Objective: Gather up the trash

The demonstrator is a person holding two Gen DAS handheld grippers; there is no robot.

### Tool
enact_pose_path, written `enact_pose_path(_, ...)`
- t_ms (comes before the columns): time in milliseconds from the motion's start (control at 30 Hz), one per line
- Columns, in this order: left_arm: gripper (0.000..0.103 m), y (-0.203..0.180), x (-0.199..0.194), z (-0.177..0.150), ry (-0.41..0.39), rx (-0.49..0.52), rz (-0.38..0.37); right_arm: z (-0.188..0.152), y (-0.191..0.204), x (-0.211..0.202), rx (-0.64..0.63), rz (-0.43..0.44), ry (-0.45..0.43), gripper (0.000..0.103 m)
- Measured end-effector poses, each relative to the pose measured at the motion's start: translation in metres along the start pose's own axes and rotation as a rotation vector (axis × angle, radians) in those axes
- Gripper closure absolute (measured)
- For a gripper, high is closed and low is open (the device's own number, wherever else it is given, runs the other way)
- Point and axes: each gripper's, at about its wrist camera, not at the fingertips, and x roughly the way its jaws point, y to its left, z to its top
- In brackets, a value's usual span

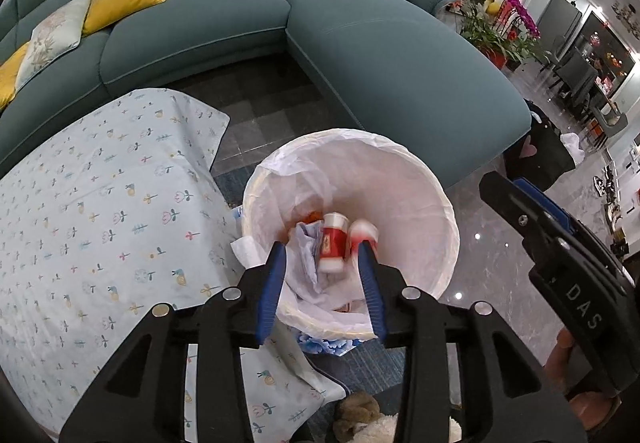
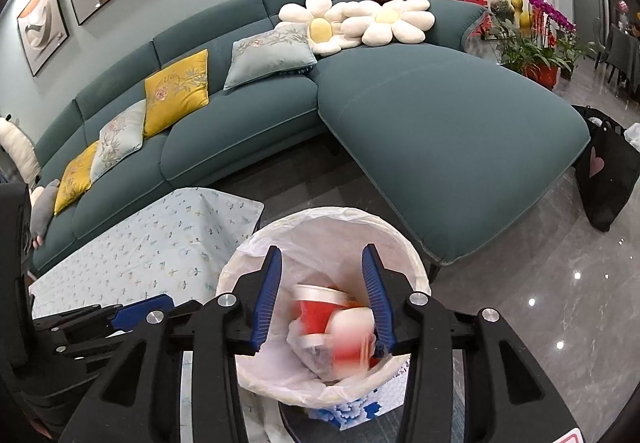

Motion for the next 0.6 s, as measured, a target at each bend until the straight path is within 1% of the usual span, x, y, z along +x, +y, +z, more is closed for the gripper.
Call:
enact_pose_path(33,0.061,0.002,-0.001,0.000,0.000,-0.004,0.002,0.000,0.001,0.000,0.001,0.002,0.002,0.061)
enact_pose_path(100,0.059,0.006,-0.003,-0.001,-0.008,-0.012,0.007,-0.002,0.003,-0.001,-0.001,0.004,0.002,0.061)
enact_pose_path(167,0.057,0.010,-0.005,-0.002,-0.012,-0.017,0.011,-0.002,0.007,-0.002,-0.010,0.004,0.003,0.058)
enact_pose_path(200,0.055,0.011,-0.006,-0.002,-0.013,-0.021,0.012,-0.002,0.008,-0.004,-0.013,0.002,0.002,0.055)
enact_pose_path(233,0.051,0.014,-0.007,-0.002,-0.014,-0.026,0.016,-0.002,0.009,-0.005,-0.016,0.000,0.001,0.054)
enact_pose_path(367,0.050,0.022,-0.012,-0.004,-0.021,-0.042,0.028,-0.002,0.015,-0.009,-0.028,-0.008,0.006,0.050)
enact_pose_path(467,0.049,0.028,-0.018,-0.005,-0.028,-0.059,0.031,-0.003,0.020,-0.014,-0.030,-0.010,0.000,0.043)
enact_pose_path(533,0.044,0.031,-0.023,-0.007,-0.034,-0.070,0.037,-0.005,0.022,-0.019,-0.030,-0.009,-0.005,0.039)
enact_pose_path(600,0.043,0.033,-0.027,-0.009,-0.045,-0.072,0.050,-0.007,0.023,-0.022,-0.034,-0.008,-0.005,0.037)
